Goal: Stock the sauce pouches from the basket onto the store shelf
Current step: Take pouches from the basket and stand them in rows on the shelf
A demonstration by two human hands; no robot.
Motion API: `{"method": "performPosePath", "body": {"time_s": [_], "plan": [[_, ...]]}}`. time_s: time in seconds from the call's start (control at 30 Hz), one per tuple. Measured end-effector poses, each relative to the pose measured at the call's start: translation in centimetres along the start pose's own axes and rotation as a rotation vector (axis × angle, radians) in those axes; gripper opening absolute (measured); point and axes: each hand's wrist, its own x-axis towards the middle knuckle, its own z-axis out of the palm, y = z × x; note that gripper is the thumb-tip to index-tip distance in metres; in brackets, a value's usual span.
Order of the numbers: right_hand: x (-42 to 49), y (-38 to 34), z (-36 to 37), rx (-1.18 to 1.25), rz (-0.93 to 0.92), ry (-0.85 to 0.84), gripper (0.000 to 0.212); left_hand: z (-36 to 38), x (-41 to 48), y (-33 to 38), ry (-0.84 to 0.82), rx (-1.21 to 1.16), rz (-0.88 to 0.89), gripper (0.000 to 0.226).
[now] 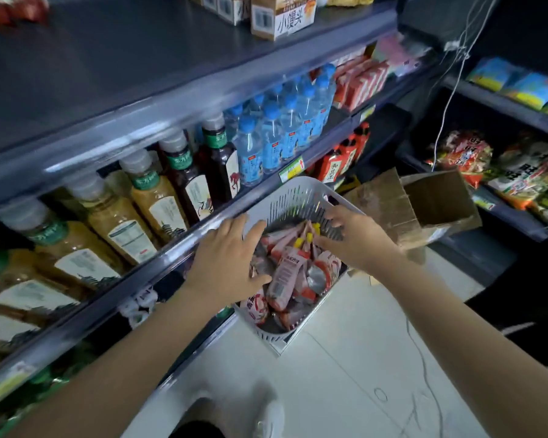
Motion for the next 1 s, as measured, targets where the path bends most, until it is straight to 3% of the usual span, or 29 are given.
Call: {"method": "performPosePath", "body": {"time_s": [0.47,0.77,0.93,1.0], "plan": [[9.9,6.3,2.3,-0.050,0.178,-0.144,0.035,10.7,11.1,3.4,-0.300,-0.133,0.019,0.096],[14.6,9.3,5.9,-0.257,0.183,-0.386,0.031,14.5,13.5,3.7,-0.479,-0.202,-0.035,0.048],[16.0,11.0,8.0,-0.225,0.185,-0.473,0.028,14.9,14.2,3.4,-0.558,-0.379,-0.126,0.062],[16.4,11.0,8.9,-0.190,0.181,-0.481,0.029,15.1,14.0,4.4,-0.566,-0.420,-0.155,0.054]]}}
